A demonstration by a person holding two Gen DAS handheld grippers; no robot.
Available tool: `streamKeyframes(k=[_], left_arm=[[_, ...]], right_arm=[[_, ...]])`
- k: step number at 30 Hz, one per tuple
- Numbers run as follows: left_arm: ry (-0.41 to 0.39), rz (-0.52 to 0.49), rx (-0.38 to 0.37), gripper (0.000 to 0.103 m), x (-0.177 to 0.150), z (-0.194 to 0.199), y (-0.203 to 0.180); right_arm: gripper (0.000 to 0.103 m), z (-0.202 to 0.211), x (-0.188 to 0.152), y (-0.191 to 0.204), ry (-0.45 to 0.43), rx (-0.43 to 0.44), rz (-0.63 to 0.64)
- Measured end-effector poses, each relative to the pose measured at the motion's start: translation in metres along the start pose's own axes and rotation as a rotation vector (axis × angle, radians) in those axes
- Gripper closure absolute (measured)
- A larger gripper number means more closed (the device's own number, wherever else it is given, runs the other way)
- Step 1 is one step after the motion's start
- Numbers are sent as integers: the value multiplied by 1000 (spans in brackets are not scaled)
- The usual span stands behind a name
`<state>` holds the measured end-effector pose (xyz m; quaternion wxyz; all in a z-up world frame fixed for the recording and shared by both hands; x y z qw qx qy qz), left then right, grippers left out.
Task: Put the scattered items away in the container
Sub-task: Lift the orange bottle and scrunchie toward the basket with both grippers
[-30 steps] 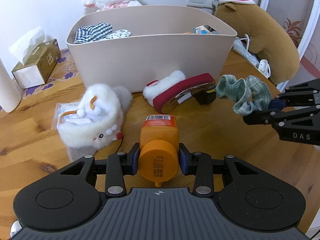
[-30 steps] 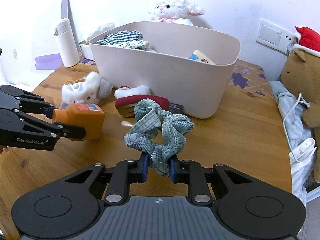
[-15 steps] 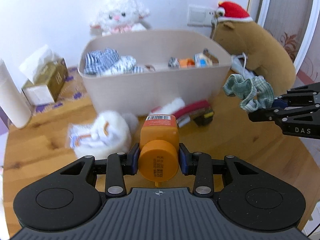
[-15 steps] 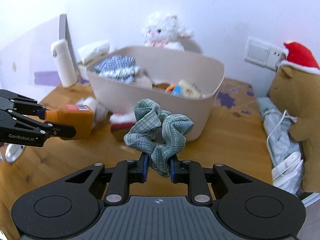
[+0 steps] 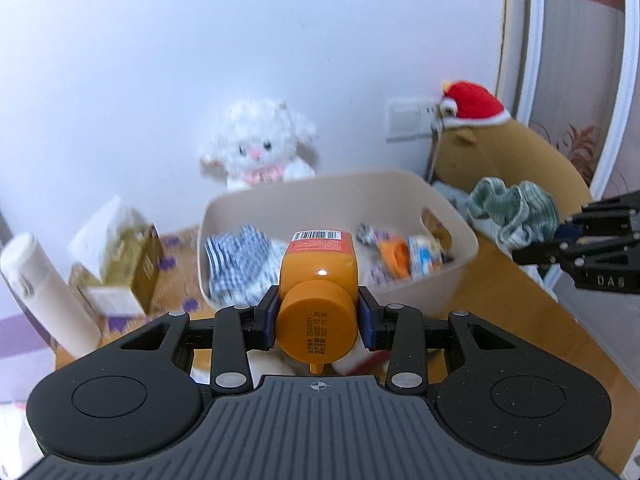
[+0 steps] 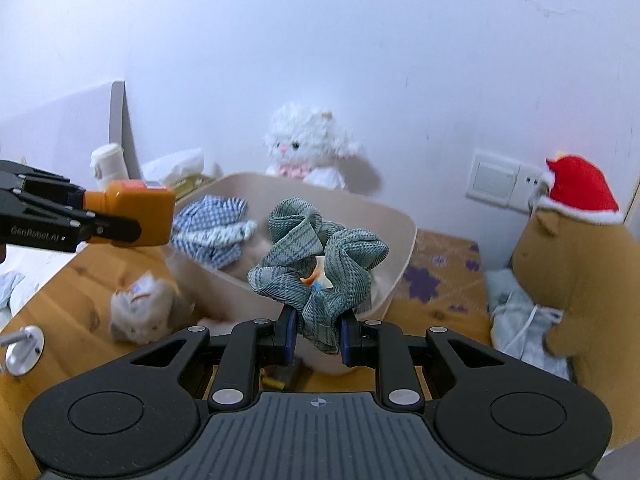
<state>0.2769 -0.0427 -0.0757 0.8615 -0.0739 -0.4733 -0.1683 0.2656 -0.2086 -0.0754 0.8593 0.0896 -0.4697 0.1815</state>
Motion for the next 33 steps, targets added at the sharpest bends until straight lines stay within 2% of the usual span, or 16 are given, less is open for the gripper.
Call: streamKeyframes(k=[8, 15, 22, 26, 33], left_arm=[[-54, -35, 4, 64, 44, -18, 8], [-70, -79, 2, 64, 59, -45, 6], [-7, -56, 8, 64, 54, -86, 4], [21, -79, 12, 64, 48, -108, -2], [130, -58, 35, 64, 25, -142, -2]], right_arm=[[83, -15, 29, -11, -38, -31, 42], [83, -40, 44, -19, -32, -46, 61], [84, -86, 39, -19, 50, -46, 101], [84, -111, 34, -16, 89, -45, 151], [83, -146, 24, -10, 177, -14, 151]])
Point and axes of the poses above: each gripper's, at about its wrist camera, not at the fingertips, and z roughly against the way its jaws point, y to its left, x to its top, the point moved 9 cm from there along -z, roughly the way its jaws point, and after that the axes turned 4 degrees about -y, right-handed, at the moved point
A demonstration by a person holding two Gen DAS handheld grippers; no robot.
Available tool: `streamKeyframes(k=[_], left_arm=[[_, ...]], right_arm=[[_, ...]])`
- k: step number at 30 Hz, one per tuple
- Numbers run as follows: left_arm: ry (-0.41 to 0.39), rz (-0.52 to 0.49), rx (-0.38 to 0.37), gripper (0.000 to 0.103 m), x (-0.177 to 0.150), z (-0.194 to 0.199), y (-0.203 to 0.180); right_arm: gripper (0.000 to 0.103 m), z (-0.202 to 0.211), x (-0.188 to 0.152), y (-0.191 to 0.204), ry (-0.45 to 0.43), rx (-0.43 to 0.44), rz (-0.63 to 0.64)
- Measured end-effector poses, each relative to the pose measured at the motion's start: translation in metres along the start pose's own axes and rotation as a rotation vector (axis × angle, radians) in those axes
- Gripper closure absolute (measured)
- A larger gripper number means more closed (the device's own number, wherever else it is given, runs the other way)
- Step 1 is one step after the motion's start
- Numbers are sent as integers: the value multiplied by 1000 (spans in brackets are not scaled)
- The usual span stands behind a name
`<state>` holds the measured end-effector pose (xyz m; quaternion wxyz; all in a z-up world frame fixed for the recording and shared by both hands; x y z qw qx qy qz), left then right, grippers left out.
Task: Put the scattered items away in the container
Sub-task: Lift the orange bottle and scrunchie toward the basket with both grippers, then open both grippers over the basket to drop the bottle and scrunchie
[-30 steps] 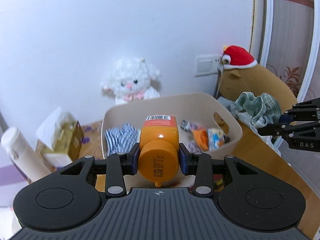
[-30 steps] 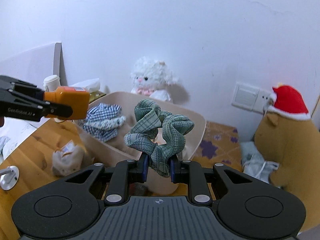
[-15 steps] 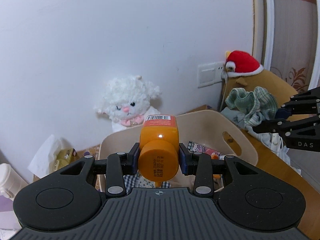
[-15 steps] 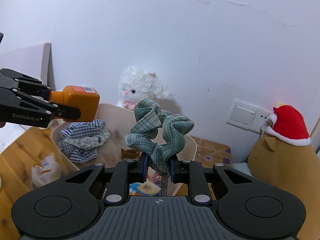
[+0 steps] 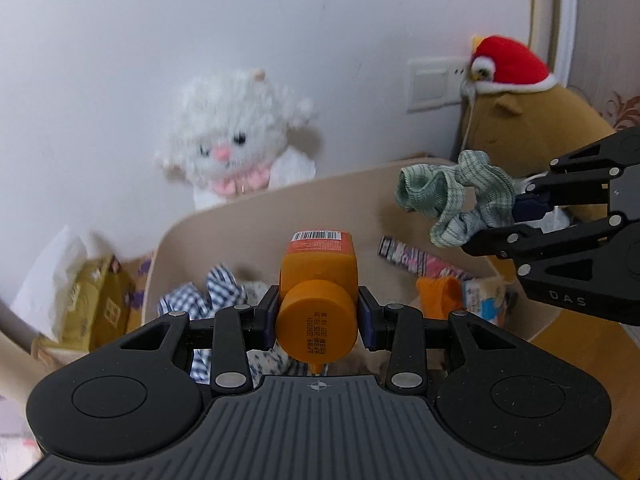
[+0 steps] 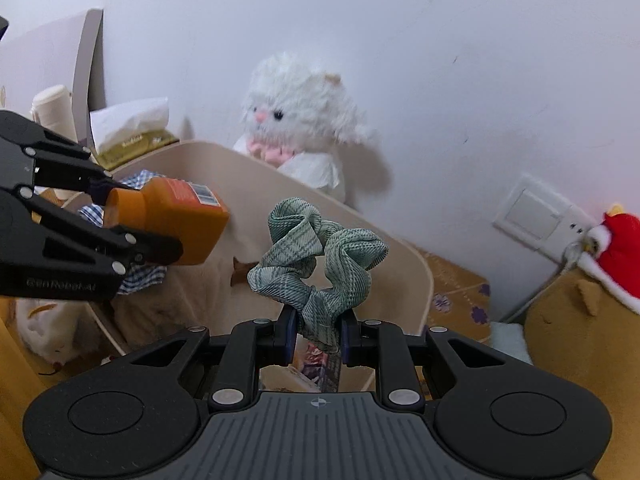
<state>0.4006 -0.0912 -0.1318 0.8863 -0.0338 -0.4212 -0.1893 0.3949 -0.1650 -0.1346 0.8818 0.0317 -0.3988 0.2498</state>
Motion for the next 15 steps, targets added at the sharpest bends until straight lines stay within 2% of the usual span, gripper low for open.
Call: streamKeyframes(k=[4, 9, 10, 11, 14, 15], left_arm=[[36, 44, -22, 64, -8, -10, 2], [73, 44, -20, 64, -15, -19, 0], [84, 50, -22, 64, -16, -20, -1], [93, 58, -24, 64, -16, -21, 0], [116, 91, -22, 60, -17, -22, 0], [119, 98, -16, 50, -17, -22, 1]], right_arm=[[83, -9, -2, -2, 21, 39, -98], [81, -22, -10, 2, 77, 61, -102], [75, -24, -11, 3, 86, 61, -101], [63, -24, -11, 3, 90, 60, -102], [53, -24, -11, 3, 101, 50, -97], [52, -23, -11, 4, 100, 52, -93]])
Point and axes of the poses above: each gripper's, at about its wrist camera, not at the fingertips, and z roughly against the way its jaws point, y to its left, x to its top, the point moved 9 cm from there along -z, roughly the way its jaws point, and after that the axes turned 4 degrees about -y, right-handed, at the moved point
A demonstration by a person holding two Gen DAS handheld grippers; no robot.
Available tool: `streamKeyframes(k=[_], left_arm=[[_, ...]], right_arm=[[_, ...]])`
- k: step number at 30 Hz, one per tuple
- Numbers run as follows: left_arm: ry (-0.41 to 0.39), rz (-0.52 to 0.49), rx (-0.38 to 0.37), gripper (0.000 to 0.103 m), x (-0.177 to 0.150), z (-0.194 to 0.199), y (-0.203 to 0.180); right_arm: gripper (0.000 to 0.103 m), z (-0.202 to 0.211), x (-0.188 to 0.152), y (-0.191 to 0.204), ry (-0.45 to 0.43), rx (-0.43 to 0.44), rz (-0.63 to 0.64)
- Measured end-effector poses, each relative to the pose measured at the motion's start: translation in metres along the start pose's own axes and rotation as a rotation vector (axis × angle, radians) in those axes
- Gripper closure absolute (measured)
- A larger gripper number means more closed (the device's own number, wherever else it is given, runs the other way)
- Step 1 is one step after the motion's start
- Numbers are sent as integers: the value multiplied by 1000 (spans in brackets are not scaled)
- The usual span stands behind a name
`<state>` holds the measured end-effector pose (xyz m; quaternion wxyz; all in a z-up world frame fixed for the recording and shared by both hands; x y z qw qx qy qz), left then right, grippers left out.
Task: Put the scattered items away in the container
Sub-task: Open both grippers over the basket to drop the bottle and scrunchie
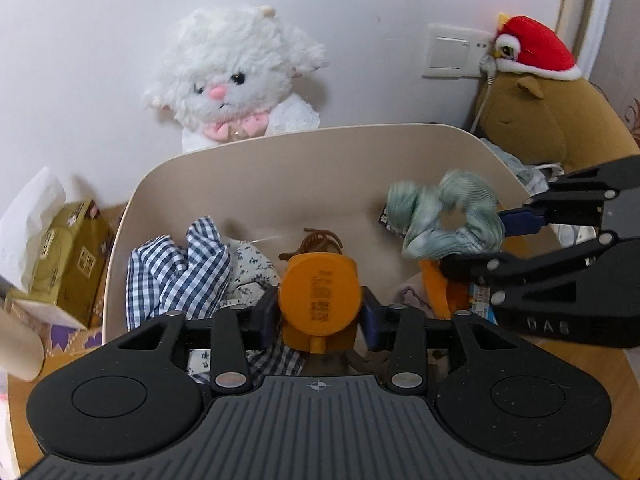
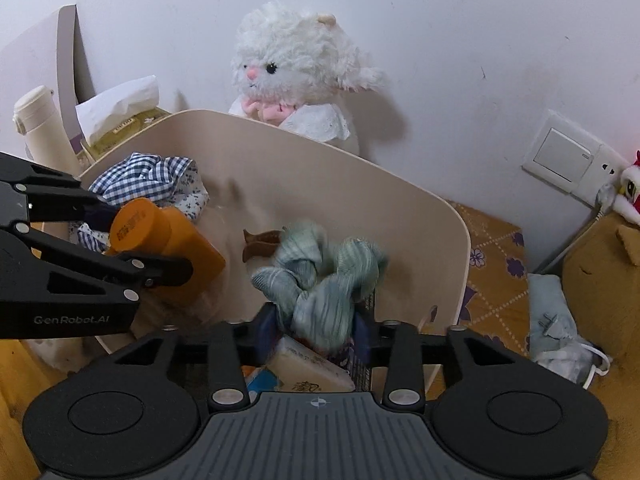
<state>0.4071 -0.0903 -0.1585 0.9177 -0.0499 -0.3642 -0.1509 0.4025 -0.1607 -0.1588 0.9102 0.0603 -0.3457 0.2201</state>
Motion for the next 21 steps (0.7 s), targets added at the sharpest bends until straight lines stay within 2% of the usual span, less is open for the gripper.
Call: streamKeyframes(k=[1, 2, 6, 8, 9, 11, 14, 21], left_arm=[[-1, 6, 5, 41, 1, 1, 1], [-7, 9, 5, 38, 1, 2, 1], [12, 20, 2, 28, 1, 4, 1], [38, 35, -7, 27, -1, 4, 3], [40, 40, -5, 27, -2, 5, 4], [33, 39, 11, 26, -1, 8, 8], [20, 36, 25, 25, 1, 14, 12], [-27, 52, 53, 23, 8, 40, 31]], right_arm=[[47, 1, 0, 0, 1, 0, 3], [42, 2, 0, 0, 2, -2, 6], [37, 5, -1, -4, 13, -18, -10], [26, 9, -2, -8, 13, -29, -38], [24, 11, -2, -10, 8, -29, -57], [11, 15, -1, -13, -1, -21, -98], [3, 25, 1, -15, -20, -15, -151], [0, 46, 8, -7, -53, -31, -148]])
Point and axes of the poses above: each gripper's, at about its wrist camera, not at the fingertips, and z roughly against the way its jaws point, y to its left, x to its top, the point moved 9 cm from there along -z, roughly the way its jaws point, and after that the axes turned 4 degrees about -y, right-handed, at the moved point
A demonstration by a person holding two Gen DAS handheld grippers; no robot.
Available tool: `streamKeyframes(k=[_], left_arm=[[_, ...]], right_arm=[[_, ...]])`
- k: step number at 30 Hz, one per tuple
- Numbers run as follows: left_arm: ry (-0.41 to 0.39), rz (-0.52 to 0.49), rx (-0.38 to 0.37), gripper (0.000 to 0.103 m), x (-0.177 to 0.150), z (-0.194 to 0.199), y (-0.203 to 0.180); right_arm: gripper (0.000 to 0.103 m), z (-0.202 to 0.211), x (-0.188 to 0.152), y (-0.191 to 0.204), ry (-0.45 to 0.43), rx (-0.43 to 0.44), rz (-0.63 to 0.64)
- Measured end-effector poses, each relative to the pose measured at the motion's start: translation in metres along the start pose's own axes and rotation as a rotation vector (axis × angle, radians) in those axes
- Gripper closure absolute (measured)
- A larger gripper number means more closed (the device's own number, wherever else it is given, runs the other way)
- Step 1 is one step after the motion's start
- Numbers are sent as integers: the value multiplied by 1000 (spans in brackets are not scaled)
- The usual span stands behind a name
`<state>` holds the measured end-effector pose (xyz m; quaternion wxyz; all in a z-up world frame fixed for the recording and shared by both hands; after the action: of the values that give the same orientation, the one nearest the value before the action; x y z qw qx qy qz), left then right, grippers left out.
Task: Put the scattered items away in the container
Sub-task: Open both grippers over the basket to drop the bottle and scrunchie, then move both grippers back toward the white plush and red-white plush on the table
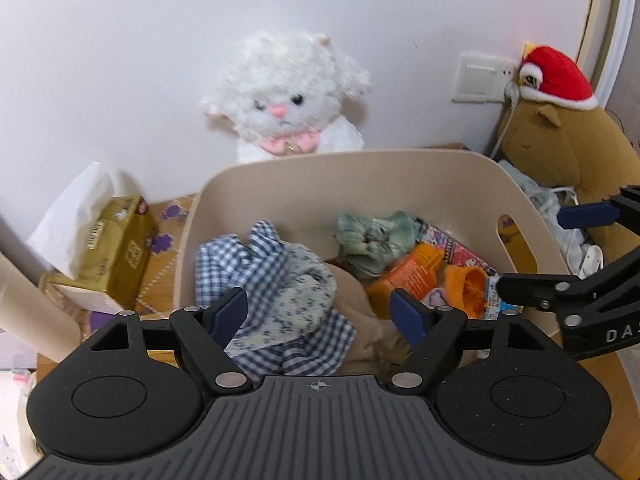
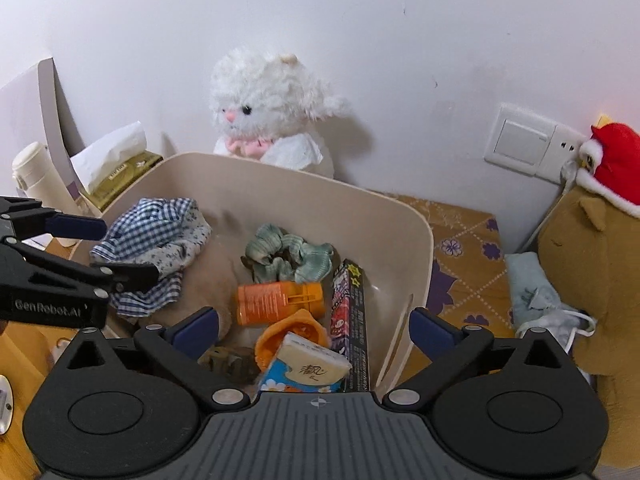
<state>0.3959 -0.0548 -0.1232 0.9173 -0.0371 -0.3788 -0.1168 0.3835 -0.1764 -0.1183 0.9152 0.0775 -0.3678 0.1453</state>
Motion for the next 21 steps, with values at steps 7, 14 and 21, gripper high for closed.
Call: streamKeyframes(k=[7, 14, 21], left_arm=[[-19, 15, 26, 20, 2, 23, 22], [-39, 15, 36, 19, -7, 50, 40], [-11, -15, 42, 19, -38, 67, 53]], right_arm=[[0, 17, 1, 11, -18, 9, -22], [0, 40, -8, 30, -76, 25, -24], [0, 54, -36, 46, -80, 16, 44]])
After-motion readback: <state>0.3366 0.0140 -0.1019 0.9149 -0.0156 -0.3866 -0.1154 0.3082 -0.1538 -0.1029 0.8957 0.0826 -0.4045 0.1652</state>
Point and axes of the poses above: each gripper's, at about its wrist camera, not at the fingertips, and z roughly against the way its jaws point, y to its left, x to its top, the point moved 9 cm from there along -z, roughly the way its jaws point, and after that the axes turned 4 degrees about -y, right-handed, at the moved point
